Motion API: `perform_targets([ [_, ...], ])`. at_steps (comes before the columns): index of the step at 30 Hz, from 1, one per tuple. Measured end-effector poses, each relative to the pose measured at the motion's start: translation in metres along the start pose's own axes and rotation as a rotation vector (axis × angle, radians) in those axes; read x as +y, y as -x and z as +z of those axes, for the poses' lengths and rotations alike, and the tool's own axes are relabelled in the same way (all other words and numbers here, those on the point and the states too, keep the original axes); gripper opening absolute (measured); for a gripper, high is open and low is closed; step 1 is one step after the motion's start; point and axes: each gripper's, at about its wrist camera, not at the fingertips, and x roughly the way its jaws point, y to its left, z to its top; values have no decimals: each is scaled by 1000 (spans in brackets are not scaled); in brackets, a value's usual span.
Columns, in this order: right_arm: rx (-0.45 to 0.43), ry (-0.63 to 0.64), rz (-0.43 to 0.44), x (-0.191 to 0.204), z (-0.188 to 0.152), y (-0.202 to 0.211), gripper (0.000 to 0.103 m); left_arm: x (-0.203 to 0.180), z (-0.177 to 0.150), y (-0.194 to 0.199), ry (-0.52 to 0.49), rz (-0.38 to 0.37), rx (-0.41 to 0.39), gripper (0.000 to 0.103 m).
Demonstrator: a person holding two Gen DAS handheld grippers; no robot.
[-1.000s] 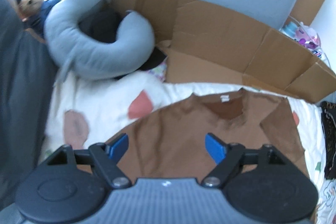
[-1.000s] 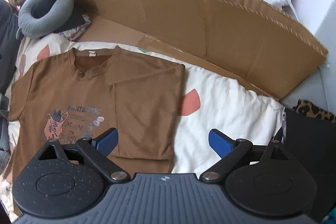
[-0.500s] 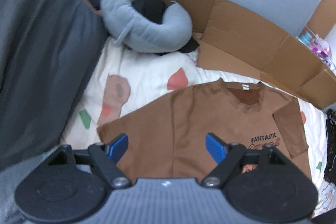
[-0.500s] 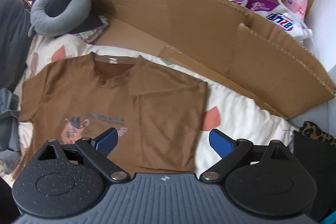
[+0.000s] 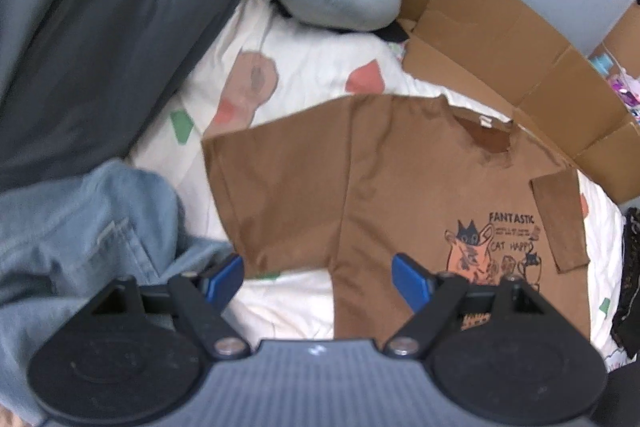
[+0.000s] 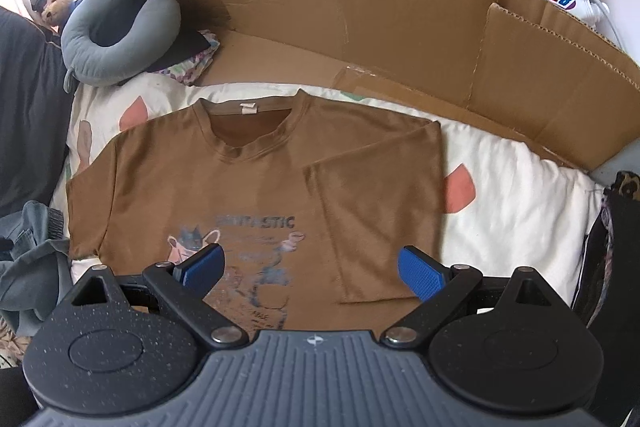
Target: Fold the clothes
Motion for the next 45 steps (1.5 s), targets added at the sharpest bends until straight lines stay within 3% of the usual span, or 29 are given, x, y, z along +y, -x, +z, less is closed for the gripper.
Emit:
perform_targets([
  [11,-16,-11,27,56,-24,-15,97,7,-35,-26,51,2,36,83],
  [21,1,-22,73,82,-61,-46,97,21,-46,-55,113,44,64,83],
  [38,-17,2,155,111,-90,-107,97,34,-57,-100,230,16,-9,83],
  [45,-16,6,237,122,-107,-124,97,45,-67,-106,288,5,-41,80],
])
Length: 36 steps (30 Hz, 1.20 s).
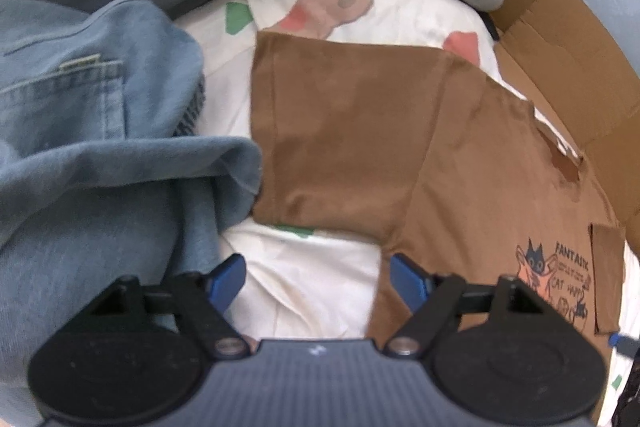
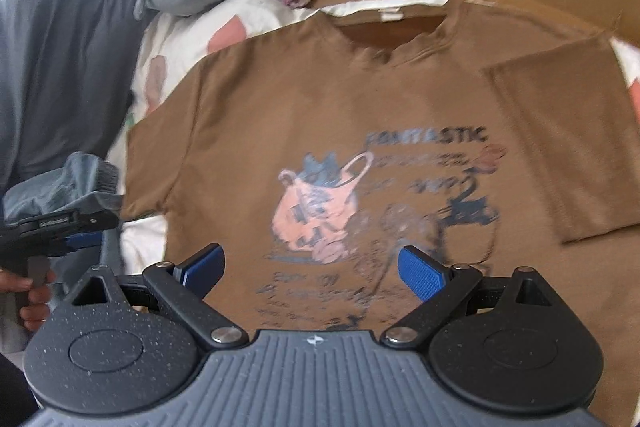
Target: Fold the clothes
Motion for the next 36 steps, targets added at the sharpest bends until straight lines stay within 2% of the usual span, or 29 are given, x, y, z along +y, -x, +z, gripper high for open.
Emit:
perform_targets([
  [5,0,11,30,6,-15,-11,97,13,-3,-2,32,-6,-22,73],
  [9,18,6,29,6,-24,-19,96,21,-5,-5,79,-53,-56,63],
  [11,28,1,24,6,-27,-21,96,20,-6,-5,95,-79,-76,62],
  [16,25,-14,20,0,-28,-19,96,16,-8,-13,141,-129,-107,62],
  [22,16,-52,16,-12,-26,-16,96,12,-9,-26,184,-150,-134,63],
  [26,21,-66,11,-17,-29,-17,96,12,-9,-36,227,-156,-148,66],
  [36,39,-63,11,-17,-32,-19,96,19,-16,-54,339,-185,-173,67],
])
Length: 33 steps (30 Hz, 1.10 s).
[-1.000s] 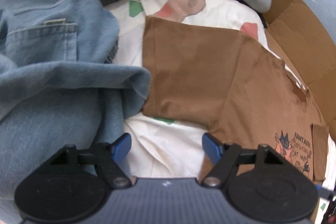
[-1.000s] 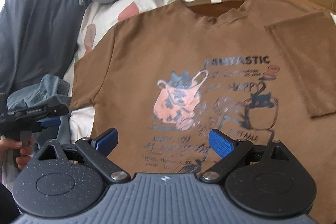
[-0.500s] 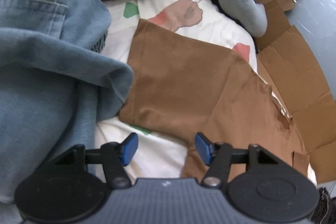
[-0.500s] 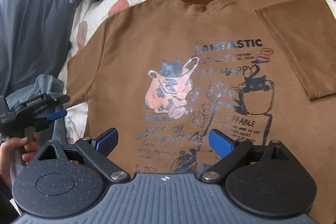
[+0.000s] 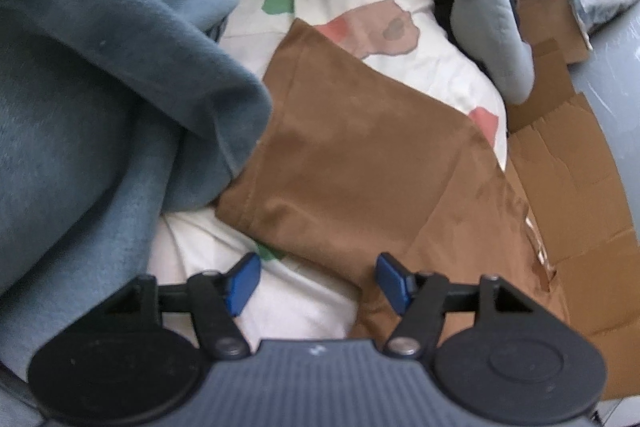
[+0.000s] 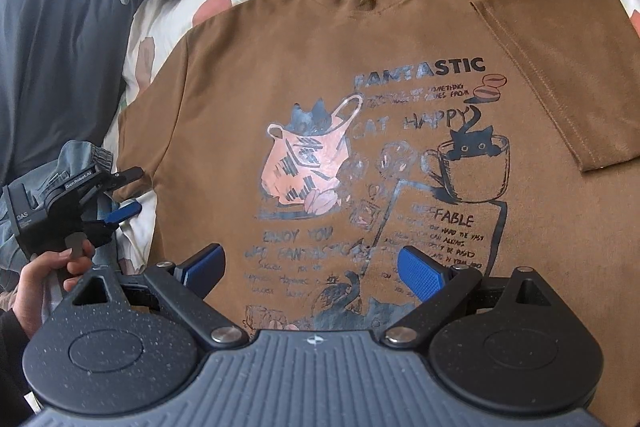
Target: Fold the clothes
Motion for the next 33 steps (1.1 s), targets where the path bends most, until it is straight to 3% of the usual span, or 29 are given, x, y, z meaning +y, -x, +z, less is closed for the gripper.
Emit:
perform_targets([
  [17,12,-6,-10,-3,-2,-4,96,26,13,3,237,-94,-97,66],
  [25,0,-11,14,-1,0,-7,96,26,20,20,218,-135,-114,66],
  [29,4,-15,27,0,-3,-14,96,28,22,27,213,-136,-134,56],
  [33,12,-4,36,1,-6,-20,96,33,22,28,220,-125,-143,39],
])
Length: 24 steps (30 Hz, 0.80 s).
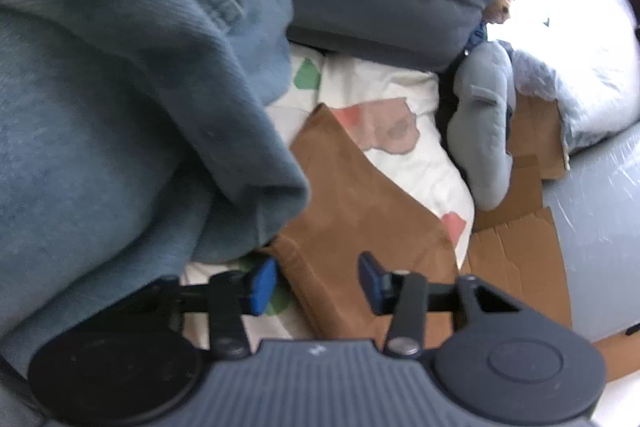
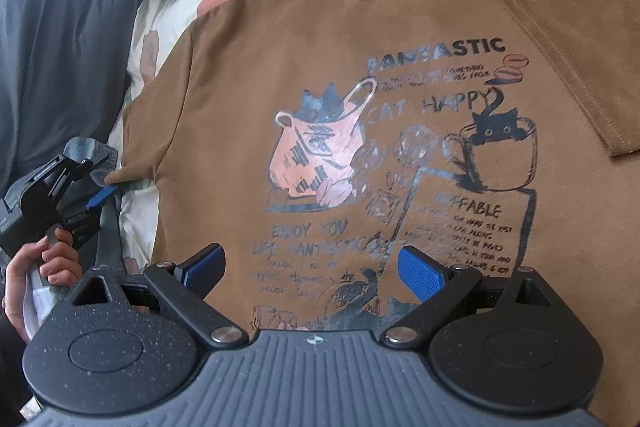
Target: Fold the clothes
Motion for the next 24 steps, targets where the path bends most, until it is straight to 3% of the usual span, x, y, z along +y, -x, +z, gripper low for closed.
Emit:
perform_targets([
  [8,-5,32,74,10,1,-16,96,7,3,0,13,14,-7,12],
  [11,-1,65,118,21,2,-27,92,9,4,0,22,9,-3,10],
  [24,21,123,247,69,17,-74,44,-20,10,15,-73,-39,9,5],
])
